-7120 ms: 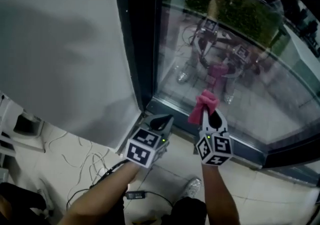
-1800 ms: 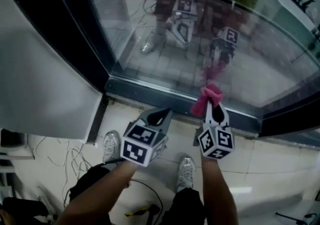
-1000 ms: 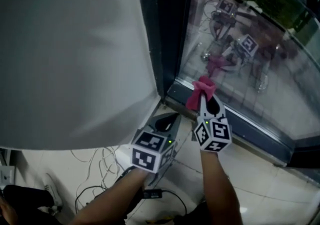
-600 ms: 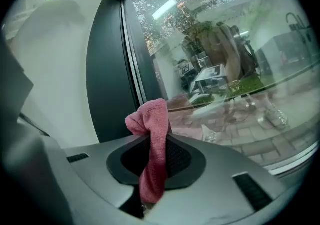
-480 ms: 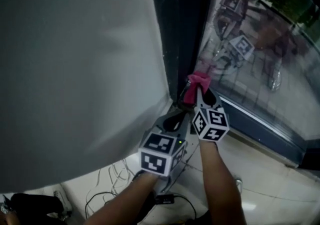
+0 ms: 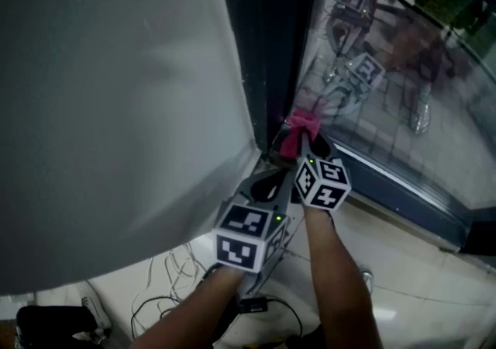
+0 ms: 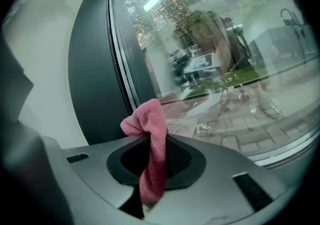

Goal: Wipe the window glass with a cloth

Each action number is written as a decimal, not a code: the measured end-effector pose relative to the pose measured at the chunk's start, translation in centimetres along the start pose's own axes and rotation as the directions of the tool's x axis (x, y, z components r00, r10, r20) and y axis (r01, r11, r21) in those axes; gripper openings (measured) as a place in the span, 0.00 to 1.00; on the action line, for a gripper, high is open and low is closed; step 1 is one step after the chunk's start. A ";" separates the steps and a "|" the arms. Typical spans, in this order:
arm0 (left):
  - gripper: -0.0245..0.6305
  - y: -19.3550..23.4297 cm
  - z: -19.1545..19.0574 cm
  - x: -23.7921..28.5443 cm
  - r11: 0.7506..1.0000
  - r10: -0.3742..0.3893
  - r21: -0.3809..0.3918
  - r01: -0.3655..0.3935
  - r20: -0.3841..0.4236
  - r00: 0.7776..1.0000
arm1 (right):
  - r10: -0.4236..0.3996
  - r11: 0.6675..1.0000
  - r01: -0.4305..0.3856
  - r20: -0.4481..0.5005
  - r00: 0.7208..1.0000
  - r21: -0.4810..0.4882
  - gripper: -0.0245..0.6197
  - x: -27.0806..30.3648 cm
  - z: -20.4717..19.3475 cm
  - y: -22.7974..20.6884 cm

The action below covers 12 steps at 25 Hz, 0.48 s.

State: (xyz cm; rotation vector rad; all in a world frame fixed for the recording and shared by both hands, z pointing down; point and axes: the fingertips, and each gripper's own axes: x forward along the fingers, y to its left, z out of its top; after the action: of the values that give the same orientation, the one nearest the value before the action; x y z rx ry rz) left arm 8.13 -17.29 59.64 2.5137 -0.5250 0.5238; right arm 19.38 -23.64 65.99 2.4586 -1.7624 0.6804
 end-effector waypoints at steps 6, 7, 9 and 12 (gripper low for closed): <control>0.05 11.4 2.1 3.8 0.995 0.015 0.100 -0.013 -0.018 1.000 | -0.001 0.999 0.000 0.025 1.000 0.051 0.12 10.2 -2.8 3.6; 0.05 12.0 2.4 4.5 0.991 0.012 0.131 -0.010 -0.017 1.000 | -0.006 0.998 0.004 0.038 0.999 0.061 0.12 10.8 -3.0 3.3; 0.05 11.9 2.5 5.4 0.983 0.011 0.185 -0.007 -0.023 1.000 | -0.013 0.997 0.009 0.050 0.999 0.072 0.12 10.6 -3.2 2.1; 0.05 10.0 1.5 6.2 0.974 0.008 0.225 0.004 -0.054 0.999 | -0.028 0.997 0.024 0.044 0.999 0.071 0.12 8.2 -3.4 -0.5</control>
State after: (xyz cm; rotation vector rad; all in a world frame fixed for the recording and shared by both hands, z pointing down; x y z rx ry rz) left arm 9.22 -27.67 65.37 2.7039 -0.4702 0.6852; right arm 20.85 -29.81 72.22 2.5579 -1.7479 0.7026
